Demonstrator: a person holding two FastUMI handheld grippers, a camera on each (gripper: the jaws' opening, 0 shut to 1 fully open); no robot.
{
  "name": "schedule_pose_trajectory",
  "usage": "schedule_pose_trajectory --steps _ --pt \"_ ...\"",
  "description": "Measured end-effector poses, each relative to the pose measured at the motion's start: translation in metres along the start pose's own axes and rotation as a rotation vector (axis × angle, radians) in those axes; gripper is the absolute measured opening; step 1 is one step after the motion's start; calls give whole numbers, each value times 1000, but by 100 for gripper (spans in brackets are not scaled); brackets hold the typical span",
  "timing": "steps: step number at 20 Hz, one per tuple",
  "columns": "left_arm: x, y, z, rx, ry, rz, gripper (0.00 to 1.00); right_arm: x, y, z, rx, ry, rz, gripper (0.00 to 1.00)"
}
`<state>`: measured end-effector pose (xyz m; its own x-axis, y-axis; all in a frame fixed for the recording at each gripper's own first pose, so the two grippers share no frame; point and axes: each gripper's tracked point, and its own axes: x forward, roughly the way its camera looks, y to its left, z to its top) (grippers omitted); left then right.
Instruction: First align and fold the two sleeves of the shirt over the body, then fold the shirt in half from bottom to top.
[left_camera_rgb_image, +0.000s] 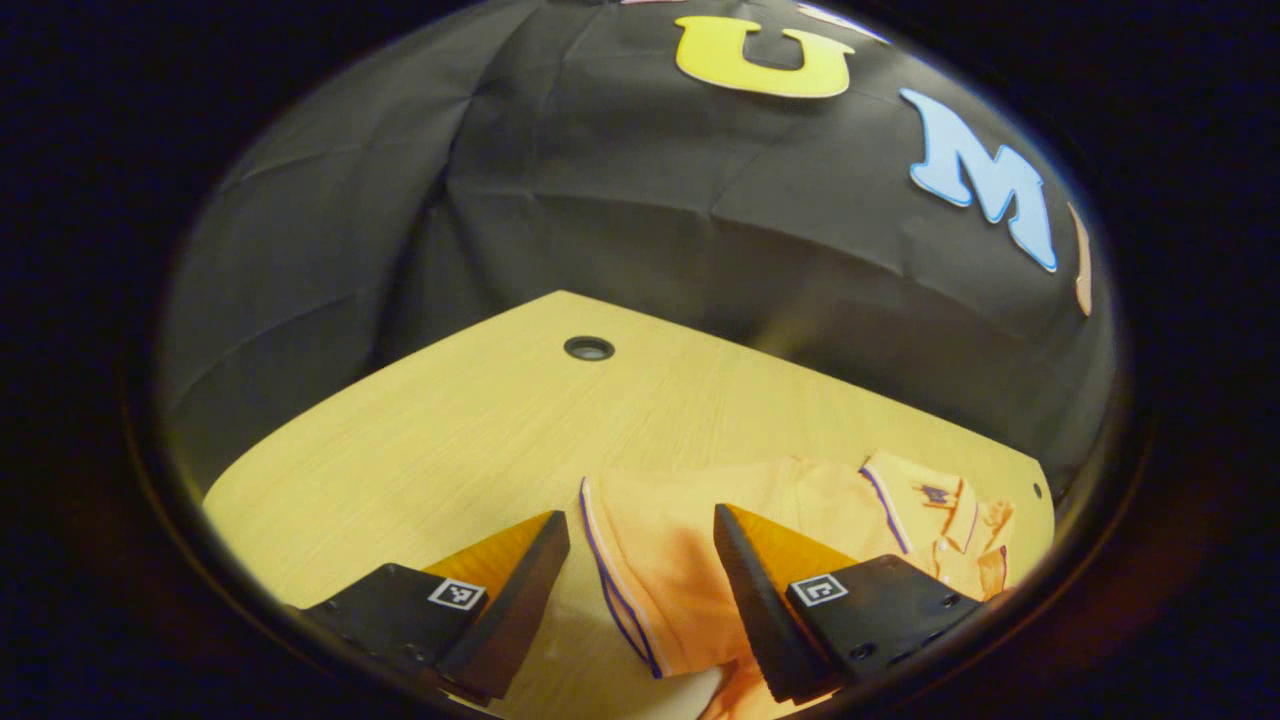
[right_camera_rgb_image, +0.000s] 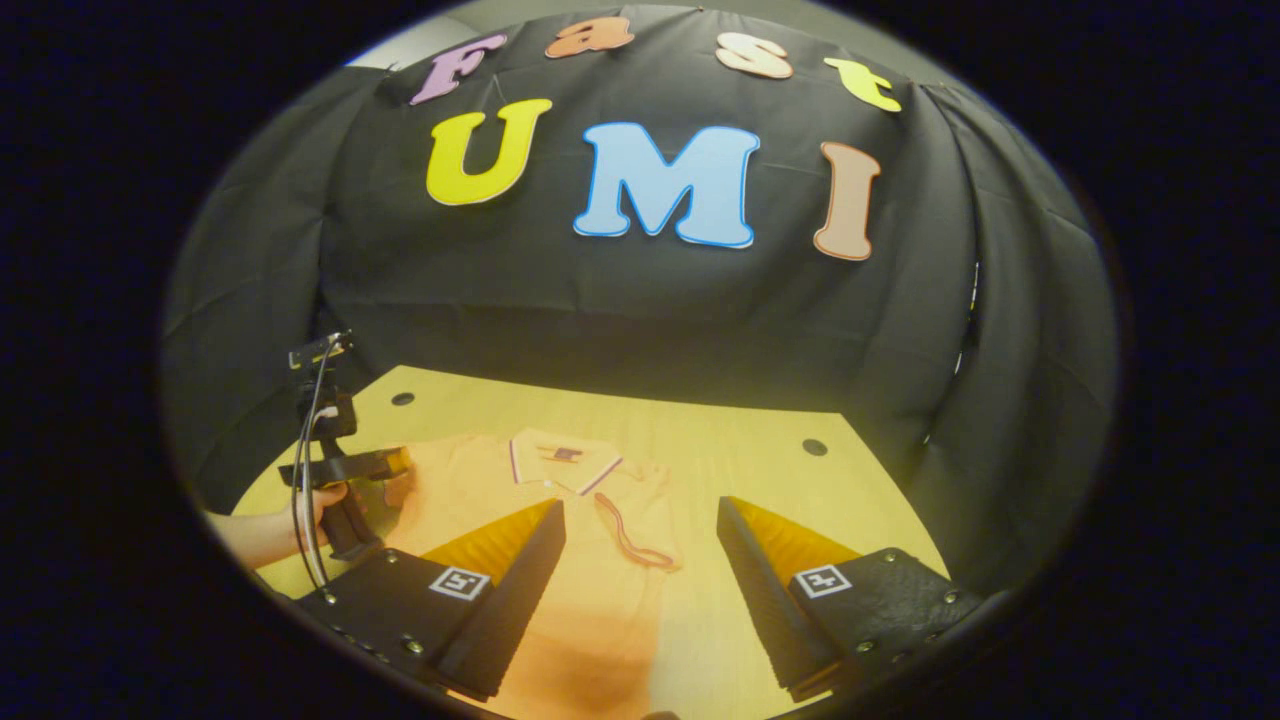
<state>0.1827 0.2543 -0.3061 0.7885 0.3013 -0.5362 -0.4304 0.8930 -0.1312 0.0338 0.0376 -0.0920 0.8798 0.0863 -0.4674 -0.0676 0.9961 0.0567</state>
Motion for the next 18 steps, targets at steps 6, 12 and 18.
schedule_pose_trajectory --steps 6,12,18 --pt "16 0 2 102 -11 28 93 3 10 -8 30 25 28 95" --pt "21 -12 -5 211 26 42 92 5 11 -13 41 34 39 95" --pt "22 -19 -7 231 35 19 27 4 6 -21 80 49 34 95"
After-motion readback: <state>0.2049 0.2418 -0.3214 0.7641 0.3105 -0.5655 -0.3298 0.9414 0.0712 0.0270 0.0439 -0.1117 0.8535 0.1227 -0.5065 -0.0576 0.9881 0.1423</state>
